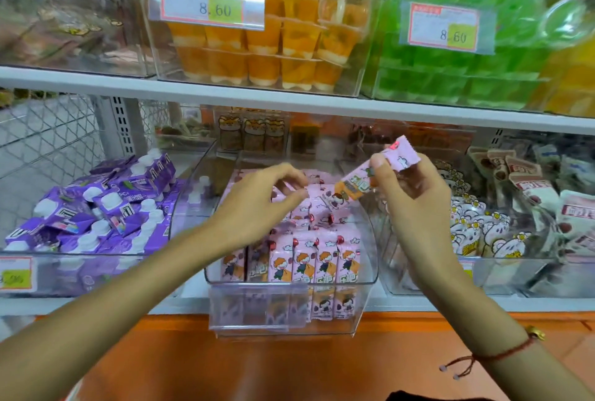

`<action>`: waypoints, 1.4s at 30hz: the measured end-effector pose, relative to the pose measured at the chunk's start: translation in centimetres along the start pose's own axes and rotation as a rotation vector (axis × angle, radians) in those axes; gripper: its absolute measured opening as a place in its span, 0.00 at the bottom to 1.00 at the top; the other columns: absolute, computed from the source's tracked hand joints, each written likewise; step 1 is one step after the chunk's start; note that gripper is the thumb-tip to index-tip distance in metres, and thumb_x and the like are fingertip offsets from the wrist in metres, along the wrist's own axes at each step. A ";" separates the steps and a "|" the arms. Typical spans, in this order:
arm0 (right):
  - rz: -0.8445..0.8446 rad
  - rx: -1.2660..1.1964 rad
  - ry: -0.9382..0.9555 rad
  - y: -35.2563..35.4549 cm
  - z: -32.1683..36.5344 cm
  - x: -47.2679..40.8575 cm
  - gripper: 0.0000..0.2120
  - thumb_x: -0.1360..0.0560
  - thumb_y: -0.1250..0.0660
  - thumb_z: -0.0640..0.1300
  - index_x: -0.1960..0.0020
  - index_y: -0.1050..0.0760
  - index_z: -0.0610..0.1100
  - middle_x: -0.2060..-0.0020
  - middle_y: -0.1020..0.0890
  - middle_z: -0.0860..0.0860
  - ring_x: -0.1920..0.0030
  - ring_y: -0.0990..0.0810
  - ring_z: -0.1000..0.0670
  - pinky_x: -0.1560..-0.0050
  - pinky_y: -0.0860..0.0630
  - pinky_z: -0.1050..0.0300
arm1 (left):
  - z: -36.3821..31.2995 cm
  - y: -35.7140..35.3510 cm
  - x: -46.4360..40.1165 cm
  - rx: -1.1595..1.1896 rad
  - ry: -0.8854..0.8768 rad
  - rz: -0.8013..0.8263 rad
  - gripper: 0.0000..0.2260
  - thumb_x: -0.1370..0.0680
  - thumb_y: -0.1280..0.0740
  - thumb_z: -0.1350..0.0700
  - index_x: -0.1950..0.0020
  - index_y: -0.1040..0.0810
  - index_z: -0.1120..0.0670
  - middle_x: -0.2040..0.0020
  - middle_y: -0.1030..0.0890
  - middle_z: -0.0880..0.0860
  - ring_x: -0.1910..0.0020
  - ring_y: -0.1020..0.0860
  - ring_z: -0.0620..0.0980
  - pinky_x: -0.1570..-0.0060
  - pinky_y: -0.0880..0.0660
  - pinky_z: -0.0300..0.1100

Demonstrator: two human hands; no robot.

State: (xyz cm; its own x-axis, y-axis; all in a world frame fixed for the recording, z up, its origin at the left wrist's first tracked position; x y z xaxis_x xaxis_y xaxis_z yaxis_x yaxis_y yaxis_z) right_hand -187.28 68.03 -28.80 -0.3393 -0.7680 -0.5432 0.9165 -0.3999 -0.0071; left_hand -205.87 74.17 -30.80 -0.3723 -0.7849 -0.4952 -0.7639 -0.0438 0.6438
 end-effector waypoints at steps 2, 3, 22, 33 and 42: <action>-0.043 0.000 -0.023 0.6 -0.1 -0.4 0.05 0.24 0.32 0.46 0.52 0.23 0.45 0.61 0.20 0.48 0.61 0.24 0.54 0.56 0.26 0.53 | 0.2 -0.5 -0.9 -0.325 -0.023 0.175 0.17 0.23 0.43 0.37 0.47 0.22 0.46 0.49 0.21 0.44 0.47 0.26 0.44 0.48 0.27 0.45; -0.051 0.002 -0.031 0.7 -0.2 -0.5 0.04 0.24 0.32 0.46 0.52 0.23 0.46 0.61 0.20 0.49 0.61 0.24 0.55 0.55 0.25 0.52 | 0.2 -0.9 -1.2 -0.450 -0.022 0.282 0.28 0.26 0.49 0.30 0.45 0.21 0.47 0.48 0.21 0.46 0.47 0.28 0.46 0.47 0.28 0.48; 0.288 0.317 0.046 -2.6 -1.8 -2.4 0.15 0.25 0.31 0.45 0.43 0.34 0.48 0.54 0.19 0.55 0.59 0.17 0.55 0.55 0.20 0.52 | 0.5 -1.4 3.2 -0.547 -0.139 0.323 0.28 0.26 0.39 0.33 0.31 0.31 0.45 0.37 0.26 0.43 0.38 0.33 0.43 0.43 0.37 0.37; 0.861 0.401 -0.266 -3.7 -0.8 -8.3 0.17 0.32 0.24 0.40 0.51 0.31 0.41 0.59 0.15 0.43 0.59 0.15 0.49 0.56 0.17 0.57 | 0.5 -1.1 3.7 -0.434 -0.017 0.243 0.25 0.29 0.33 0.34 0.36 0.25 0.44 0.41 0.24 0.41 0.42 0.29 0.44 0.52 0.31 0.41; 0.874 1.013 0.207 -6.4 -3.8 -5.7 0.18 0.33 0.23 0.51 0.55 0.32 0.48 0.53 0.24 0.50 0.53 0.23 0.48 0.57 0.28 0.54 | 0.6 -0.6 3.3 -0.363 0.034 0.245 0.20 0.28 0.32 0.37 0.39 0.24 0.43 0.42 0.23 0.40 0.43 0.26 0.43 0.49 0.27 0.43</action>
State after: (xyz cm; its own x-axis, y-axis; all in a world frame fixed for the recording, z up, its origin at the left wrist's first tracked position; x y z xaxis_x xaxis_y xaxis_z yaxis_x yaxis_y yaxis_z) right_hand -190.39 76.85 -28.89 0.3899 -0.9055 -0.1677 0.2265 -0.0822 0.9705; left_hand -206.99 71.98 -33.17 -0.4968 -0.8191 -0.2868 -0.4181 -0.0637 0.9061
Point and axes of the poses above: each hand's wrist, its own x-axis away from the middle knuckle, its own y-axis out of the back of the hand, z = x × y, the point moved 1 cm from there along -x, towards the middle knuckle
